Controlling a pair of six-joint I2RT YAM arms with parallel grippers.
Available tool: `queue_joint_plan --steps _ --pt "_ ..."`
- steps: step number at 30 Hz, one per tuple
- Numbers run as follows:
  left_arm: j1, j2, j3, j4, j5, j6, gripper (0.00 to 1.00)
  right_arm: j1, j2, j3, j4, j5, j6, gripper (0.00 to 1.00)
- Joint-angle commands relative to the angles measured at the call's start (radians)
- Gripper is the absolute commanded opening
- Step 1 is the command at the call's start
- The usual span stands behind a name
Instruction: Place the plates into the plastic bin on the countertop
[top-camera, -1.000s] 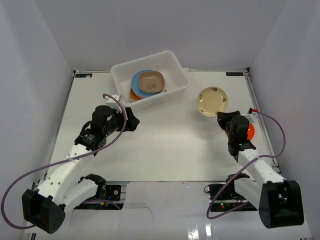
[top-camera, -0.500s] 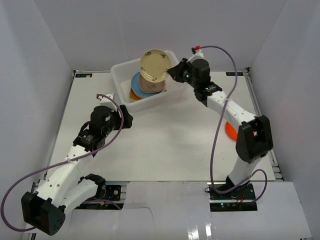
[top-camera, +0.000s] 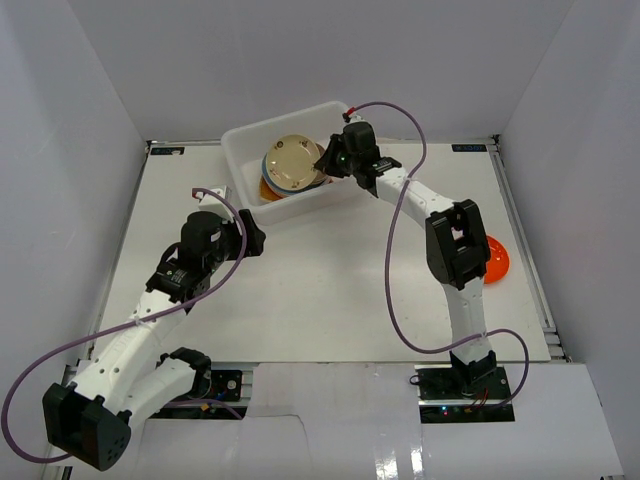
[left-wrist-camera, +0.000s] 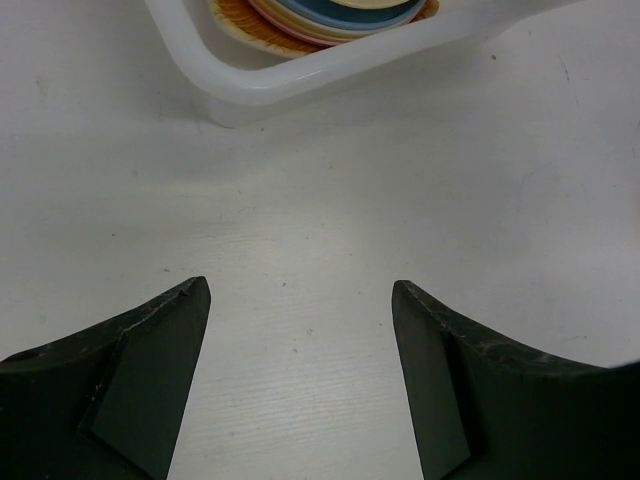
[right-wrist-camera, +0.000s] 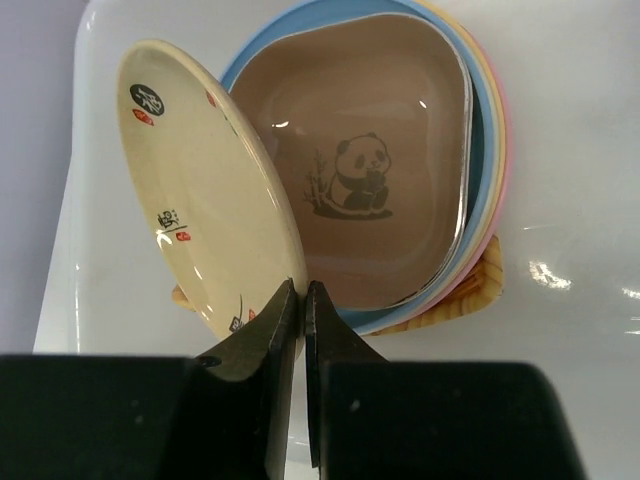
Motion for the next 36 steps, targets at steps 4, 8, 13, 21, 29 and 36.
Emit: queue_joint_plan --steps 4,8,13,21,29,36 --pt "0.006 0.002 0.02 0.009 0.019 -0.008 0.83 -0.006 0.05 0.126 0.032 0.026 -0.001 0.11" --pt "0.006 0.003 0.014 0.009 0.022 -0.008 0.83 -0.009 0.076 0.155 0.0 0.032 0.015 0.15" --pt "0.006 0.011 0.011 0.014 0.034 -0.012 0.83 -0.023 0.081 0.163 0.0 0.048 0.023 0.36" --pt "0.006 0.038 0.002 0.037 0.172 -0.077 0.83 -0.064 -0.019 0.172 -0.002 0.001 -0.011 0.54" --pt "-0.17 0.196 0.085 0.107 0.217 -0.215 0.8 -0.129 -0.391 -0.171 0.006 -0.027 -0.149 0.57" --pt "-0.474 0.564 0.295 0.241 0.119 -0.302 0.78 -0.184 -0.93 -0.458 -0.032 -0.01 -0.237 0.65"
